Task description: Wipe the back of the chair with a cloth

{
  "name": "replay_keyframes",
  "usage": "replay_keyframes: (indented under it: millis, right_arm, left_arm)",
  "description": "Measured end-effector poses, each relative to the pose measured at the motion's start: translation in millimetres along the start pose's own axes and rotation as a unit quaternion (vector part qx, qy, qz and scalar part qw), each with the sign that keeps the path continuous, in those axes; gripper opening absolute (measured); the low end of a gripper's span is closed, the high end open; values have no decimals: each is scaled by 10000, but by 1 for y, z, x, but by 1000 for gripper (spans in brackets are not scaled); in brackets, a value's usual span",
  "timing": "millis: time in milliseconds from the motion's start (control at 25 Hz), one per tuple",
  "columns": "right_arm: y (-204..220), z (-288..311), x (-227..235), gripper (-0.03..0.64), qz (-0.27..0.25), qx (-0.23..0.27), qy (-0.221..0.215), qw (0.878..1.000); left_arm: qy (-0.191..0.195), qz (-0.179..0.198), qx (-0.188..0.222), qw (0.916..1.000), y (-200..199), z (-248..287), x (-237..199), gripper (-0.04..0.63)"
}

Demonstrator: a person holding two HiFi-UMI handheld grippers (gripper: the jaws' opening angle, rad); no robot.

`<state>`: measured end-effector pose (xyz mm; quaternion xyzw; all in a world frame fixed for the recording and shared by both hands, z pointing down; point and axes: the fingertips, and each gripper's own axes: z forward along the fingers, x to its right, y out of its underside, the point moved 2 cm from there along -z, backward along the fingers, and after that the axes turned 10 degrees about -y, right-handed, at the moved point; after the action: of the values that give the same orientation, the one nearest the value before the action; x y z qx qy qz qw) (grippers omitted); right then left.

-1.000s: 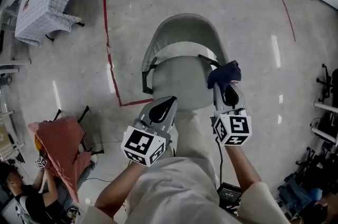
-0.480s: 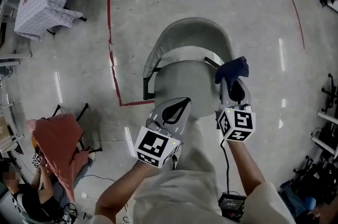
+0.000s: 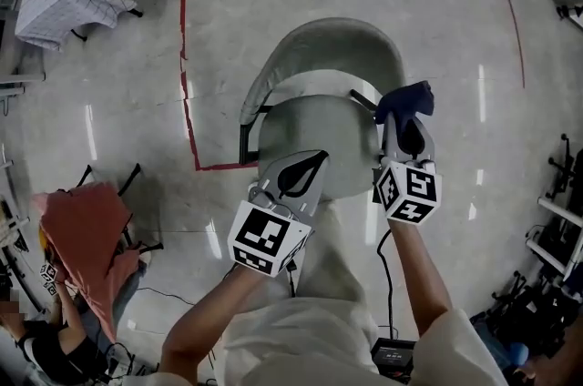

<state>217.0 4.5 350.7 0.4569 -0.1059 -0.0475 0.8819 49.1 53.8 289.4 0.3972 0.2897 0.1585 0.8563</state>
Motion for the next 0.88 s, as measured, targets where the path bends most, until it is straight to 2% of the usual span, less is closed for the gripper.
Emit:
replay_keyframes:
  millis: [240,600,880]
  right_arm:
    - [7,26,10,107,-128,-27,-27,9999]
    - [10,61,17,107,-403,-90,-140,9991]
    - [18,84,34,107,-473,-273,33,9985]
  left_arm:
    - [-166,-198,23,9997,12,17,-10,0]
    - [-187,-79,-94,9997,31,44,-16,0]
    - [-244,-50,-59,9997,31,54,-24,0]
